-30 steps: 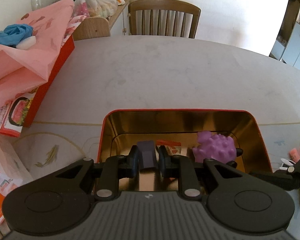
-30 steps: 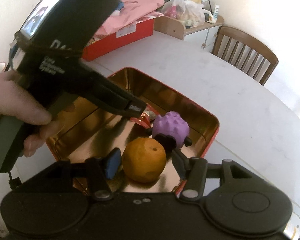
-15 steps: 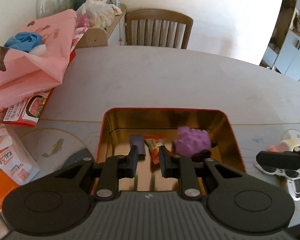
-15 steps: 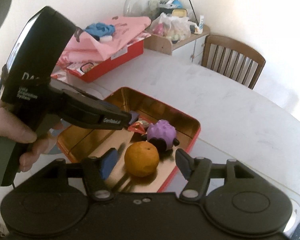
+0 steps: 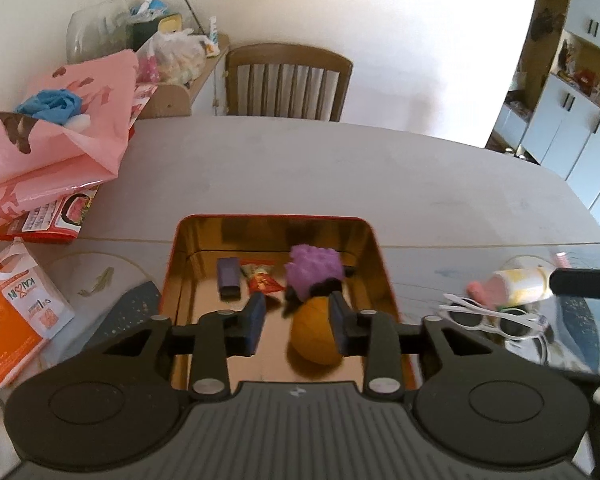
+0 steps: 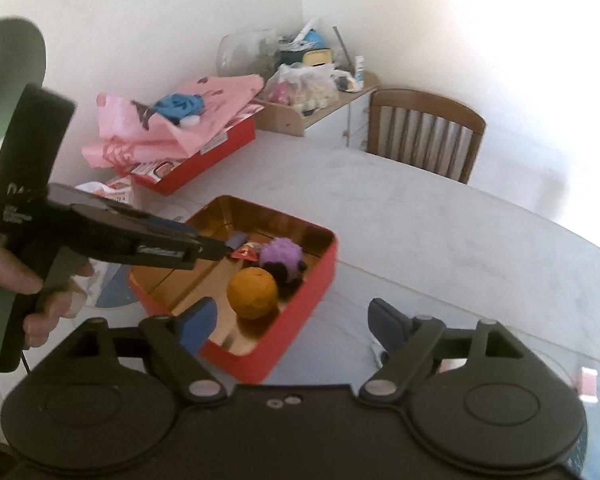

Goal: Organize rigid objects
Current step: 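Move both tools back over the table toward the sunglasses and pink sponge, then grasp the white sunglasses with the left gripper while the right grasps the pink sponge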

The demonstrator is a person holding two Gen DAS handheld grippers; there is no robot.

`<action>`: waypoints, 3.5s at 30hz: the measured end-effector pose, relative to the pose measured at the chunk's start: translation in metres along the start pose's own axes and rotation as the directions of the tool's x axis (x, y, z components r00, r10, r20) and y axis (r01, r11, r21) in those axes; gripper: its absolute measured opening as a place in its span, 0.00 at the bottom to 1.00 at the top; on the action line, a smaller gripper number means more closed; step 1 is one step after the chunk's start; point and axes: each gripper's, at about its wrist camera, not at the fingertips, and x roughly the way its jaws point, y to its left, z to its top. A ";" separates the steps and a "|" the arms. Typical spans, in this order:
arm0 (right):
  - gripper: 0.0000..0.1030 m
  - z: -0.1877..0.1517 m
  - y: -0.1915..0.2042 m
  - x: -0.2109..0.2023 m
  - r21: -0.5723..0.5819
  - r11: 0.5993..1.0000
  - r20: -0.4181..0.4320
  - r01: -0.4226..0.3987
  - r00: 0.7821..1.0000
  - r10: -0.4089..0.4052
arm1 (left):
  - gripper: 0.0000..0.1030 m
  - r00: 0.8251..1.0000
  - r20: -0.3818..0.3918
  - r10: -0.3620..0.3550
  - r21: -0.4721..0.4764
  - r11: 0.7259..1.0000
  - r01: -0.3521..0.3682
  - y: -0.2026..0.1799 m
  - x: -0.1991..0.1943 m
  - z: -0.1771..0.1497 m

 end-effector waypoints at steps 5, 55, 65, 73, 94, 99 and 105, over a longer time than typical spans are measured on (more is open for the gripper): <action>0.84 -0.015 -0.023 -0.027 0.032 0.999 0.020 0.025 0.999 -0.026 | 0.60 0.999 0.047 0.004 0.022 1.000 -0.005 -0.022 -0.020 -0.004; 0.96 -0.121 -0.305 -0.047 0.202 0.954 -0.072 0.219 0.975 -0.209 | 0.78 0.998 -0.052 0.045 0.015 0.999 -0.044 -0.238 0.048 -0.044; 0.86 -0.117 -0.318 -0.009 0.166 0.963 -0.125 0.213 0.973 -0.194 | 0.78 0.992 -0.095 0.082 -0.068 0.994 -0.089 -0.244 0.079 -0.037; 0.76 -0.112 -0.323 0.011 0.158 0.968 -0.142 0.197 0.974 -0.175 | 0.77 0.986 -0.146 0.079 -0.157 0.982 -0.102 -0.239 0.096 -0.035; 0.50 -0.112 -0.323 0.038 0.151 0.964 -0.186 0.218 0.964 -0.189 | 0.57 0.981 -0.176 0.079 -0.226 0.967 -0.118 -0.235 0.109 -0.034; 0.40 -0.114 -0.321 0.037 0.145 0.963 -0.175 0.227 0.964 -0.201 | 0.50 0.983 -0.171 0.066 -0.225 0.969 -0.104 -0.235 0.110 -0.033; 0.40 -0.117 -0.321 0.032 0.153 0.962 -0.166 0.225 0.966 -0.199 | 0.47 0.985 -0.161 0.056 -0.235 0.967 -0.094 -0.231 0.107 -0.036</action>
